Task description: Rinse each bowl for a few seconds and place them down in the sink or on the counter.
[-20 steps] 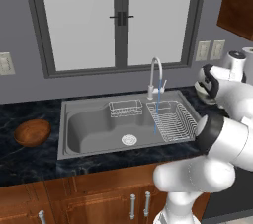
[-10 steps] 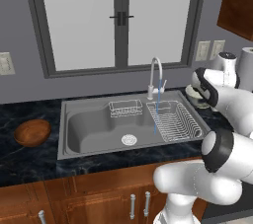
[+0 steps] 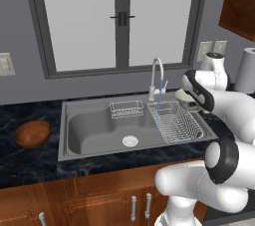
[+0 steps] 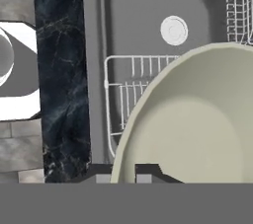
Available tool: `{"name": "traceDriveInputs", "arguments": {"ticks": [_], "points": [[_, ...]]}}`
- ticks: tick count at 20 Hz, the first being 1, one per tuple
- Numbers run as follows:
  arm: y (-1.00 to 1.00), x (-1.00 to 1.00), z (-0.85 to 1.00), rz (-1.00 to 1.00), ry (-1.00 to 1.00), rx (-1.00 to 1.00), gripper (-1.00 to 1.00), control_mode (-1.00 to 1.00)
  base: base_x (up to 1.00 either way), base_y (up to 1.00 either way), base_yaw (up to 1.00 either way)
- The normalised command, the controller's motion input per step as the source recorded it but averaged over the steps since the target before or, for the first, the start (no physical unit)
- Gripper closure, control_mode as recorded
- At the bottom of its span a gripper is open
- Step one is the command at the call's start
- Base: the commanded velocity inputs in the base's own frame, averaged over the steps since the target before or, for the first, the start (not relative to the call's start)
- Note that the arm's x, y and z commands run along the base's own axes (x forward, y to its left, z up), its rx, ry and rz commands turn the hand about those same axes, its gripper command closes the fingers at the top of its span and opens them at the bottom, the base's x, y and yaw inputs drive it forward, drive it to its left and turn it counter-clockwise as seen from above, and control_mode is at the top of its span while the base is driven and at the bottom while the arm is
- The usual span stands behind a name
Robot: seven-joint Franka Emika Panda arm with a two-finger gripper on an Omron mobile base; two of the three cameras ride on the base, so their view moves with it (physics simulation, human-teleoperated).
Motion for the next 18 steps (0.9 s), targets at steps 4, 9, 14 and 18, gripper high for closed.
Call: {"name": "traceDriveInputs", "arguments": {"ticks": [4,9,14,18], "points": [[0.36,0.00,0.00,0.06,0.04,0.00,1.00,-1.00,0.00,0.00,0.00],[0.23,0.03,-0.08,0.05,0.03,0.00,1.00,-1.00,0.00,0.00,0.00],[0.15,0.02,-0.11,0.04,0.01,0.00,1.00,-1.00,0.00,0.00,0.00],[0.17,0.06,-0.07,0.04,0.01,0.00,1.00,-1.00,0.00,0.00,0.00]]}}
